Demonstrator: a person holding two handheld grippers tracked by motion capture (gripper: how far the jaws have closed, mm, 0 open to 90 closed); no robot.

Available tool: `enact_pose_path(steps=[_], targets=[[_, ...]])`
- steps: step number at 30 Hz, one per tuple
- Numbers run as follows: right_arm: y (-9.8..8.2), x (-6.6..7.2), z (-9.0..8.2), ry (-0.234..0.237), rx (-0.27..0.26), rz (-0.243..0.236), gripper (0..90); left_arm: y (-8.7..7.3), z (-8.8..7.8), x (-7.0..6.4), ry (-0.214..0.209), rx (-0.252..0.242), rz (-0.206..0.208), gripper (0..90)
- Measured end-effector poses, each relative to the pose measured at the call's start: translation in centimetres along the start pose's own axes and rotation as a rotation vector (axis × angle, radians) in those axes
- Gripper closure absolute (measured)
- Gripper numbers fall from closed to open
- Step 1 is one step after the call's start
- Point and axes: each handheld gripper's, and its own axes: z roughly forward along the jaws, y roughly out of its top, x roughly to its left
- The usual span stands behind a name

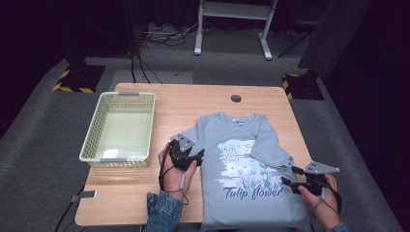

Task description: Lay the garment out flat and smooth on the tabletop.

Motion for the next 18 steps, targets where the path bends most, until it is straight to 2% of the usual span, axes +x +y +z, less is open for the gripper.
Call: enact_pose_path(steps=[1, 4, 10, 18], targets=[[0.2, 0.0, -0.1, 0.007, -0.001, 0.002, 32.9, -0.2, -0.1, 0.0, 0.0, 0.007, 0.015, 39.5], [1.0, 0.1, -0.4, 0.013, 0.0, 0.002, 32.9, -0.6, -0.5, 0.0, -0.014, 0.018, 0.028, 38.8], [2.9, 0.6, -0.5, 0.004, 0.012, -0.036, 32.5, -1.1, -0.6, -0.9, -0.044, 0.028, 0.067, 38.4], [4.9, 1.2, 0.1, 0.021, 0.019, -0.065, 32.6, -1.8, -1.2, -1.9, -0.056, 0.041, 0.092, 38.2]])
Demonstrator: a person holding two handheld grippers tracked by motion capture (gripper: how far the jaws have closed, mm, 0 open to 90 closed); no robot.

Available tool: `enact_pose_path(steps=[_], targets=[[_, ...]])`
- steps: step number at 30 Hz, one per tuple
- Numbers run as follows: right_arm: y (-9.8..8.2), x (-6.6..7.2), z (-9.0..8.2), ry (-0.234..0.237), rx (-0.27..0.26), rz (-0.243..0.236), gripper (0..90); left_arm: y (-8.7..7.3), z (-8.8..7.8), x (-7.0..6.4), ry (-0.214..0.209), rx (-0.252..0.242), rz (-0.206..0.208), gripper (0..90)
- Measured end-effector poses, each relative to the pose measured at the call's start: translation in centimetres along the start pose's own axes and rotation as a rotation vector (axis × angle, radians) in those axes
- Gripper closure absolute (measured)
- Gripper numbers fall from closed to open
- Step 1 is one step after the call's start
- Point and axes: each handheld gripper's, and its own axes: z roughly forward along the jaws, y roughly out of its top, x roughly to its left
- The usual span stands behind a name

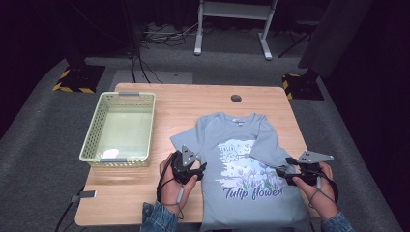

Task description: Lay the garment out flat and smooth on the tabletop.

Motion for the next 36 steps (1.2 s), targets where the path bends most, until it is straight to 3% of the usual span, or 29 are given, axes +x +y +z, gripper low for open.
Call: enact_pose_path(steps=[11, 14, 28, 36], targets=[[2.4, 0.1, 0.7, -0.007, -0.006, -0.044, 31.1, -1.0, 0.1, -1.2, -0.013, 0.046, 0.016, 36.6], [3.2, 0.1, 1.1, -0.004, -0.006, -0.054, 31.1, -1.2, 0.5, -2.0, -0.031, 0.062, 0.046, 36.4], [5.1, -0.2, 2.9, -0.004, 0.01, -0.056, 27.1, -1.9, 1.1, -2.7, -0.052, 0.103, 0.06, 35.3], [6.0, -0.1, 4.4, 0.009, 0.023, -0.046, 28.8, -2.7, 1.7, -3.1, -0.059, 0.152, 0.084, 35.6]])
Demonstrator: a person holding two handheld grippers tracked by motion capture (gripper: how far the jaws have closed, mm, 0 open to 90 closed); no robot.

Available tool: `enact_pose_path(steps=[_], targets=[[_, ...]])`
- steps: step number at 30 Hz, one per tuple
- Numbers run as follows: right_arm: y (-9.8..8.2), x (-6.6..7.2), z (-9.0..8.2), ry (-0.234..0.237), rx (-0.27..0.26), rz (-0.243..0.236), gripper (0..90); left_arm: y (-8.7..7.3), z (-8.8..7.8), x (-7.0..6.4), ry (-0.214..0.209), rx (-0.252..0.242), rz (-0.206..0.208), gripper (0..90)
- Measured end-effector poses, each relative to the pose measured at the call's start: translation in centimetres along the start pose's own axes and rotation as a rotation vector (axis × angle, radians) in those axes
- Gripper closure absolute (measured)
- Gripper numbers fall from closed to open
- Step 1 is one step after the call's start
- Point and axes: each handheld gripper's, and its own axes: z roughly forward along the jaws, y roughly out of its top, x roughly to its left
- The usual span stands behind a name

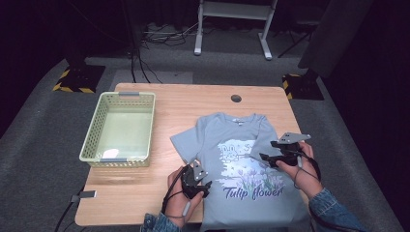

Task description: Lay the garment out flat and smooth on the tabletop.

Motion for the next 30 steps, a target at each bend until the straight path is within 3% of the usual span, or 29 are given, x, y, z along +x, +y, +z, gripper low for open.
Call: enact_pose_path(steps=[5, 12, 16, 22, 30], targets=[[0.1, 0.0, 0.8, 0.012, 0.02, 0.007, 28.7, -0.4, 0.3, 0.2, -0.016, 0.012, -0.023, 38.9], [-0.1, -0.1, 1.4, 0.016, 0.05, 0.019, 28.6, -0.2, -0.1, 0.4, 0.026, 0.043, -0.001, 43.1], [-0.3, -0.1, 1.5, 0.021, 0.058, 0.025, 29.4, -0.4, -0.4, 0.9, 0.038, 0.053, -0.014, 43.0], [-0.4, 0.1, 1.9, 0.034, 0.068, 0.024, 31.9, -0.2, -1.0, 1.1, 0.031, 0.018, -0.037, 36.6], [-0.5, 0.4, 3.1, 0.067, 0.101, 0.011, 36.5, -0.2, -1.4, 1.0, 0.032, 0.007, -0.023, 35.7]])
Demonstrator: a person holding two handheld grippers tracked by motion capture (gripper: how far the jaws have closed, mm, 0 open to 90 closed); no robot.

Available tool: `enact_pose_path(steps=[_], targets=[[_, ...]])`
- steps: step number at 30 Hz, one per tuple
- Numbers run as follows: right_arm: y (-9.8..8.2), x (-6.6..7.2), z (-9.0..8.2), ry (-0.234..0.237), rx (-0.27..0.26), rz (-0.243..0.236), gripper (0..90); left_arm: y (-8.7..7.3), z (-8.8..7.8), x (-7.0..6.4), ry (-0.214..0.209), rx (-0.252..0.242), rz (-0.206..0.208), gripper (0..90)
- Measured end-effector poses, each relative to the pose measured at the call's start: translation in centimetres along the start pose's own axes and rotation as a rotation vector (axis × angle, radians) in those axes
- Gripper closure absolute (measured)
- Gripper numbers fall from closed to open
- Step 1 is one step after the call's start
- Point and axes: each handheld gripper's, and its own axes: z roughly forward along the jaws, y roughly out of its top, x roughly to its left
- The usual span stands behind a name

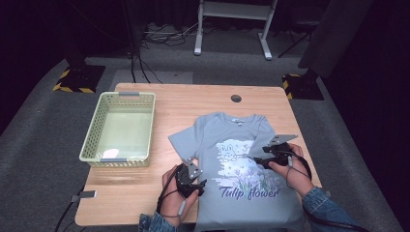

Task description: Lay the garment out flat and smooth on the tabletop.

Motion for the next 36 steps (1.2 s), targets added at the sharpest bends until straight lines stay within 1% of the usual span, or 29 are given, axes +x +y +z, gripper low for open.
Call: enact_pose_path(steps=[3, 4, 6, 8, 10, 12, 13, 14, 16, 19, 20, 24, 26, 29, 32, 34, 36], targets=[[0.1, 0.1, 0.5, 0.011, 0.008, -0.005, 38.1, -0.1, -0.2, -0.1, 0.002, 0.001, 0.003, 36.2], [0.1, 0.1, 0.7, 0.013, 0.01, -0.01, 39.5, -0.1, -0.3, -0.1, 0.004, 0.002, 0.009, 36.7], [0.3, 0.1, 1.0, 0.02, 0.02, -0.018, 43.0, -0.2, -0.4, -0.1, 0.006, -0.001, 0.003, 36.9], [0.4, 0.0, 1.4, 0.04, 0.046, -0.019, 50.2, -0.3, -0.5, -0.1, 0.009, 0.003, 0.001, 37.1], [0.3, -0.1, 1.7, 0.05, 0.069, -0.026, 57.4, -0.4, -0.5, 0.0, 0.015, 0.006, 0.0, 37.3], [0.3, -0.2, 1.6, 0.027, 0.07, -0.037, 71.7, -0.4, -0.5, 0.0, 0.021, 0.01, 0.007, 38.3], [0.3, -0.3, 1.5, 0.022, 0.077, -0.026, 82.1, -0.4, -0.5, 0.0, 0.022, 0.01, 0.008, 38.6], [0.3, -0.4, 1.4, 0.012, 0.085, -0.017, 84.9, -0.4, -0.5, 0.0, 0.023, 0.011, 0.01, 38.7], [0.3, -0.6, 1.3, 0.0, 0.083, -0.005, 86.0, -0.3, -0.5, -0.1, 0.025, 0.009, 0.014, 39.2], [0.5, -0.6, 0.7, -0.005, 0.059, -0.004, 86.2, -0.1, -0.5, -0.1, 0.026, 0.003, 0.018, 39.2], [0.5, -0.6, 0.5, -0.004, 0.05, -0.003, 86.2, 0.0, -0.4, -0.1, 0.025, -0.002, 0.015, 39.2], [0.8, -0.7, -0.7, -0.003, 0.017, 0.0, 85.9, 0.3, -0.2, -0.2, 0.022, 0.002, 0.023, 39.3], [0.8, -1.0, -1.4, -0.005, 0.003, 0.011, 85.8, 0.5, 0.0, -0.2, 0.015, 0.0, 0.028, 39.3], [0.6, -1.9, -2.7, -0.025, -0.027, 0.034, 85.8, 0.9, 0.2, -0.4, 0.003, -0.003, 0.043, 39.5], [0.2, -3.2, -4.5, -0.055, -0.064, 0.071, 85.8, 1.2, 0.6, -0.7, -0.008, 0.0, 0.051, 39.5], [-0.1, -4.3, -5.8, -0.066, -0.095, 0.099, 85.8, 1.4, 0.7, -0.8, -0.013, 0.001, 0.056, 39.5], [-0.5, -5.4, -7.4, -0.103, -0.118, 0.121, 85.8, 1.8, 0.9, -0.9, -0.023, 0.0, 0.059, 41.1]])
